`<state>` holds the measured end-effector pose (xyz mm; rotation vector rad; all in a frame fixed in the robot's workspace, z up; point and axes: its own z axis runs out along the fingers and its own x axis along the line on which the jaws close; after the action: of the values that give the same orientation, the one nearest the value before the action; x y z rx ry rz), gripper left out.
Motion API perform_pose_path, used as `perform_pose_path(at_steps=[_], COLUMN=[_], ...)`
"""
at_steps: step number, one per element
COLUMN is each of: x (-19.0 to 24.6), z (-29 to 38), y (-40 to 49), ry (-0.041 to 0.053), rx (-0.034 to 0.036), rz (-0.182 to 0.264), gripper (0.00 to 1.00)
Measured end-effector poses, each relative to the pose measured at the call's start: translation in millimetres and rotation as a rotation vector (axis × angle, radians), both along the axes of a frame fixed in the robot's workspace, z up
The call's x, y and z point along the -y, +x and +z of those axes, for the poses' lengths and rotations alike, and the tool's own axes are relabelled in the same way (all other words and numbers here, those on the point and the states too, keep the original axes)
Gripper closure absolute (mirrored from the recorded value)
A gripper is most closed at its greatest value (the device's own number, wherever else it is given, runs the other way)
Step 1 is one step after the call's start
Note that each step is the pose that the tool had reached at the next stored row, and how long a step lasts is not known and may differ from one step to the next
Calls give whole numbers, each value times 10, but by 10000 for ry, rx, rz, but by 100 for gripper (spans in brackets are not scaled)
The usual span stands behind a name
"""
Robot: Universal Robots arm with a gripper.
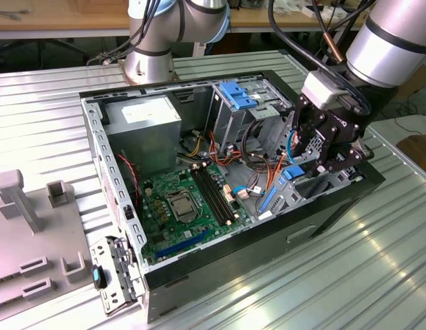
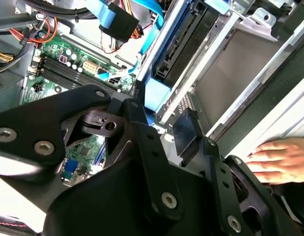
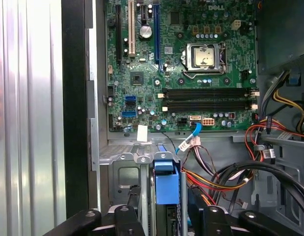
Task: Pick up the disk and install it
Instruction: 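Insert the disk into the insertion slot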
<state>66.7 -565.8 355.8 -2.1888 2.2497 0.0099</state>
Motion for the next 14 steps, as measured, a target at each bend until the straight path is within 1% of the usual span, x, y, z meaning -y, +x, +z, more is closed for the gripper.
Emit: perform_pose_path(at_steps=[3,5,8,9,10,11,12,13,14], x=[0,-1,0,1,0,0,0,0,-1], z=[0,0,-4,-6,-9,-13,-16,-19,-20], y=[0,6,47,88,126,199,246,278,283], ry=[0,0,1,0,0,0,1,2,2], rx=[0,0,0,0,-1,0,0,1,0], rz=[-1,1,1,0,0,0,0,0,1], gripper=[51,64,82,89,89,89,89,89,89])
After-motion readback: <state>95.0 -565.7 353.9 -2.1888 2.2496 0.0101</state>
